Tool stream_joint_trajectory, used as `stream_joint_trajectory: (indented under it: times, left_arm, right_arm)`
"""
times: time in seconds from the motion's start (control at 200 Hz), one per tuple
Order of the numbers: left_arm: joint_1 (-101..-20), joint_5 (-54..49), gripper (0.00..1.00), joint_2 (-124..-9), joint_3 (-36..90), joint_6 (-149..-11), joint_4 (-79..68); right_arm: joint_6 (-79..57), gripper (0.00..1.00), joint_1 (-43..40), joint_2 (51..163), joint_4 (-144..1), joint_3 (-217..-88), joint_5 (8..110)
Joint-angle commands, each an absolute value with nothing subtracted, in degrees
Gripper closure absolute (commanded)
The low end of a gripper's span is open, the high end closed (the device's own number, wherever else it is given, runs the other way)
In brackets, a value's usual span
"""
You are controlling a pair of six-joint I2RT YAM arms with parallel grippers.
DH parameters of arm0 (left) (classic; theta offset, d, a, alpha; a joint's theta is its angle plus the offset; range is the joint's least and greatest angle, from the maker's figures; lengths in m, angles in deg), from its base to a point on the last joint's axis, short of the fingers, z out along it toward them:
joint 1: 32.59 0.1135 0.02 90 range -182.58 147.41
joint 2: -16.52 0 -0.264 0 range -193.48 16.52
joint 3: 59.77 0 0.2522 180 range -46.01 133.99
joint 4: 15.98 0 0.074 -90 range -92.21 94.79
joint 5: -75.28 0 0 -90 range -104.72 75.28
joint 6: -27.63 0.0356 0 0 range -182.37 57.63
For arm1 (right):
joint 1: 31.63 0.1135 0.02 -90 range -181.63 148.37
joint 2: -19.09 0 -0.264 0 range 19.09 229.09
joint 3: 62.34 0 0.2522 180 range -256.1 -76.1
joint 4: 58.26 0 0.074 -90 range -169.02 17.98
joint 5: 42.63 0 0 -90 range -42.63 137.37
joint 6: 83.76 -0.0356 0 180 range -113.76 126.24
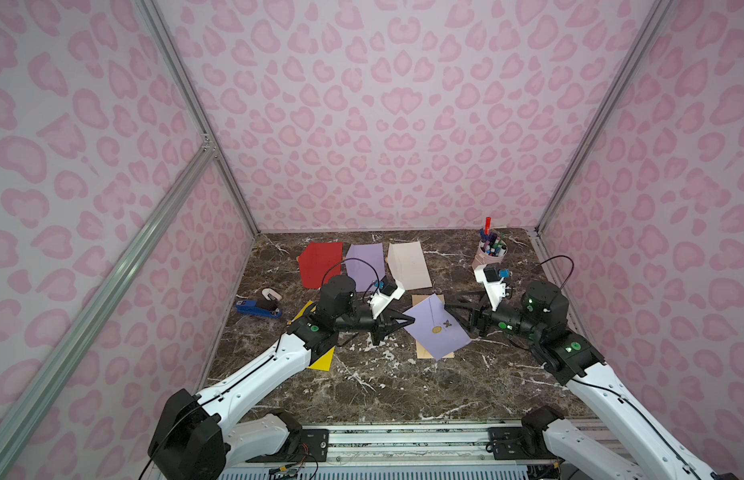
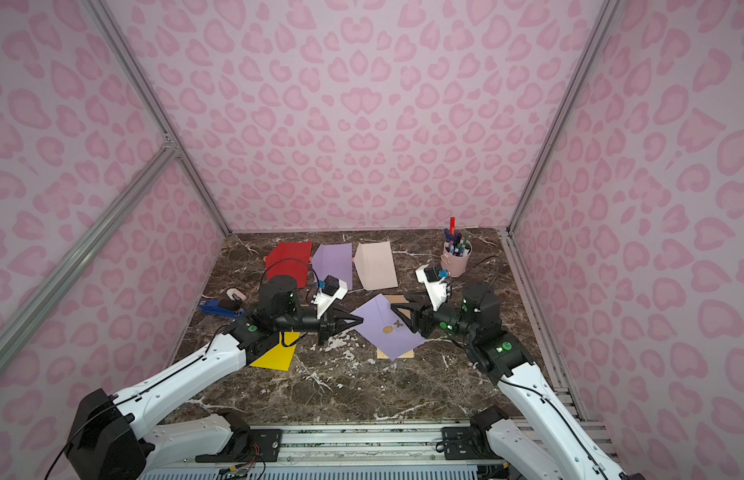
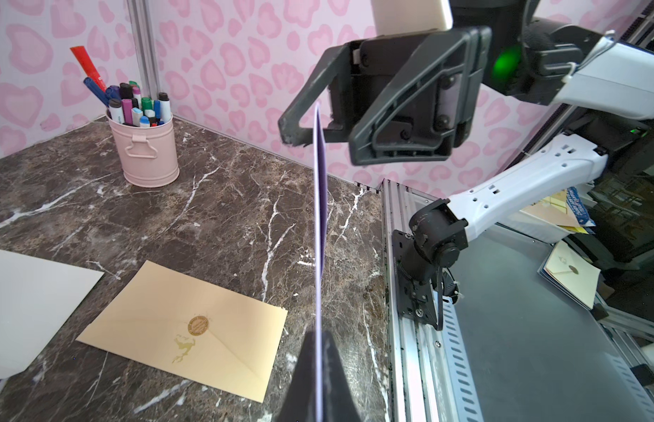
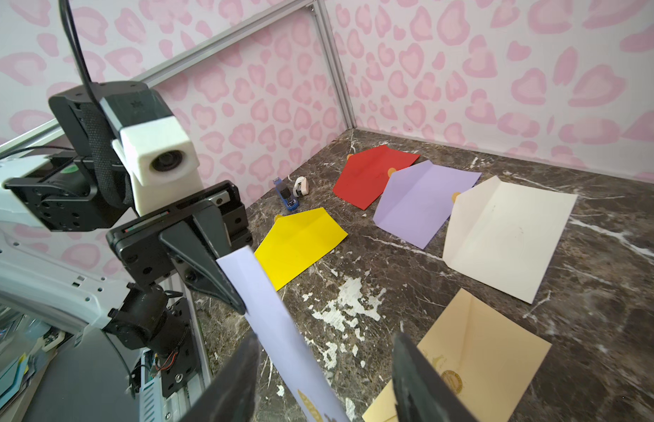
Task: Open the envelope
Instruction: Pick up the envelope from the envelope.
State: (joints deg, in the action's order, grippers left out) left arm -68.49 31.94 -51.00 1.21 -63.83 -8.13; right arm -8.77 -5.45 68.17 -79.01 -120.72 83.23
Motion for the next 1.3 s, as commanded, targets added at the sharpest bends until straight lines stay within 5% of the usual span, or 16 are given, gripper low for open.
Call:
stream_joint_trajectory:
  times: [0.0, 0.19, 0.34, 0.625, 0.885, 1.075, 1.3]
  left_arm:
    - [-68.44, 33.44, 0.95, -50.3, 1.88, -62.42, -7.94]
    - [-68.44, 34.0, 0.95, -49.92, 2.45, -62.15, -8.15]
    - [-68.36, 32.22, 0.95, -50.83, 3.79, -61.93, -6.99]
    - [-68.27, 29.42, 0.95, -50.04, 4.67, -62.14, -6.25]
    - [-68.27, 24.46, 0.55, -48.79, 3.98, -63.25, -6.35]
    - [-68.19, 17.01, 0.38, -46.24, 1.87, -64.66, -8.1]
    - [-66.98, 4.95, 0.32, -40.67, -2.01, -68.99, -12.42]
  right_arm:
    - [-7.44, 0.43, -4.64, 69.18, -76.96, -121.13, 89.32]
    - [-6.74, 0.52, -0.87, 69.1, -76.45, -120.92, 91.77]
    - [-6.25, 0.74, 2.47, 69.95, -77.17, -121.16, 91.1]
    - [-6.24, 1.0, 6.05, 72.49, -78.38, -121.73, 87.12]
    - [-7.37, 1.0, 6.43, 73.23, -76.78, -121.49, 85.44]
    - [-8.63, 1.0, 6.34, 73.94, -76.42, -123.1, 81.52]
    - [-15.77, 1.0, 4.72, 71.78, -69.98, -122.14, 74.62]
